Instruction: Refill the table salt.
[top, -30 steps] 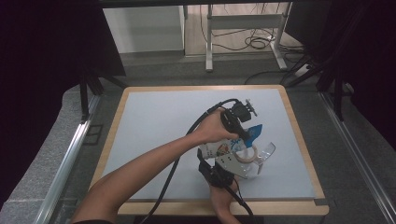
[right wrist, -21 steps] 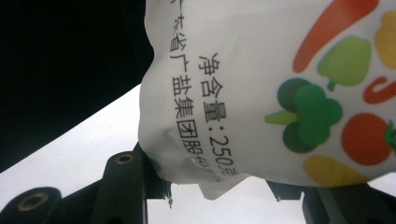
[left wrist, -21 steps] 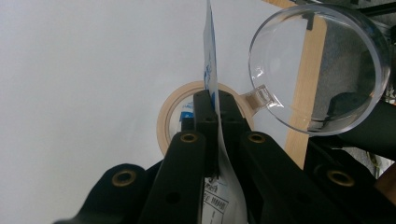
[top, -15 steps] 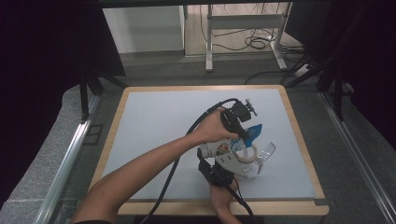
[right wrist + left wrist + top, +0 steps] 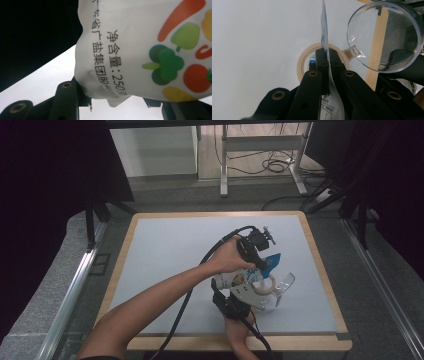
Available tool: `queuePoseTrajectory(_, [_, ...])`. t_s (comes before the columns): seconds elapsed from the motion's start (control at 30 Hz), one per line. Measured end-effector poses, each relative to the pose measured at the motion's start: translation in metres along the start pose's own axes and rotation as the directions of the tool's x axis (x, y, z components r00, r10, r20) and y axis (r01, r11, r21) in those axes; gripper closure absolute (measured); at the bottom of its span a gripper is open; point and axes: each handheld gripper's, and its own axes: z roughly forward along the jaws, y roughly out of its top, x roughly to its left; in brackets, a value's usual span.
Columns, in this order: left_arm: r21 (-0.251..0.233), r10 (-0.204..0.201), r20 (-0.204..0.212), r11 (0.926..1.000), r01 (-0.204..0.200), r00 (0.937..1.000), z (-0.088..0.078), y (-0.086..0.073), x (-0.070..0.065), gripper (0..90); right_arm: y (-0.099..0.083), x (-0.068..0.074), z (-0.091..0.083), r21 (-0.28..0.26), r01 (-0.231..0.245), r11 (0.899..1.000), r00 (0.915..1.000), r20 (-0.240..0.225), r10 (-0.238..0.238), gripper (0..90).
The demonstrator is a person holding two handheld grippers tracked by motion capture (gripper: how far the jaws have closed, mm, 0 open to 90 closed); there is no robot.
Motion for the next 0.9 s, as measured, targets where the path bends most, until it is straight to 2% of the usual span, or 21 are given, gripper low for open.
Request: queuePoseTrajectory(0.9, [0.004, 0.002, -0.008, 1.0, -0.002, 1.0, 0.0002, 0.0009, -0.002, 90.0, 0.002, 0.0001, 0.0012, -0.002, -0.005, 1.0, 1.0, 0.001, 0.005, 51.4])
